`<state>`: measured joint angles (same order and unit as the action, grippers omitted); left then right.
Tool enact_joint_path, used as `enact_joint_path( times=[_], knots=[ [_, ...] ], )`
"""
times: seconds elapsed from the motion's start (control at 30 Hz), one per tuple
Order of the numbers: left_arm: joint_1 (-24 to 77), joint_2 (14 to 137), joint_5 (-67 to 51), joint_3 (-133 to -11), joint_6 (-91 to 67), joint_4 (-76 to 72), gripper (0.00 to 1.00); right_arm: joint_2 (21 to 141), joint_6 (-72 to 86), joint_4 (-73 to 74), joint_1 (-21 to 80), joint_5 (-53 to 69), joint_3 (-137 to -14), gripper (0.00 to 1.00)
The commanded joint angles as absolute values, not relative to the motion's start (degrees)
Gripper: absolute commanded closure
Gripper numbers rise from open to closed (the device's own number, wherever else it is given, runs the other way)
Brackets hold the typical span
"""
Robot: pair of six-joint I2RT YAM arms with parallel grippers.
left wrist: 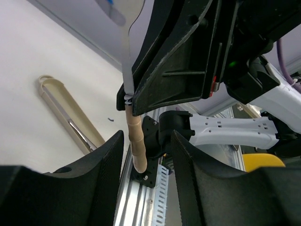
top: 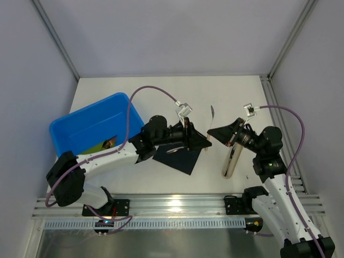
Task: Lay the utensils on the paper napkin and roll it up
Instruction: Place the utensils on the napkin.
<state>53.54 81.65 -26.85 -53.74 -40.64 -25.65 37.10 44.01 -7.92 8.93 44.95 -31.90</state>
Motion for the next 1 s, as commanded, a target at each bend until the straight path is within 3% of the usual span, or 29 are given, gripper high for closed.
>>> enact_joint_path(
  times=[0.0, 0.47, 0.83, 0.97],
  knots=[
    [53.8, 81.7, -28.3, -53.0, -41.4, -32.8, 0.55, 36.5, 47.4, -14.8, 9.0, 48.1, -31.4, 0.96],
    [53.8, 79.5, -28.8, -51.0, -42.5, -35.9, 0.7, 35.9, 51.1, -19.6, 9.0, 50.7, -30.1, 0.96],
    [53.8, 78.0, -27.9, -51.0, -42.6, -35.7, 0.68, 35.6, 51.2, -20.0, 8.9, 51.6, -29.4, 0.96],
    [53.8, 77.9, -27.9, -51.3, -42.5, -34.7, 0.76, 35.6, 51.6, -20.4, 9.0, 51.7, -29.4, 0.96]
  ],
)
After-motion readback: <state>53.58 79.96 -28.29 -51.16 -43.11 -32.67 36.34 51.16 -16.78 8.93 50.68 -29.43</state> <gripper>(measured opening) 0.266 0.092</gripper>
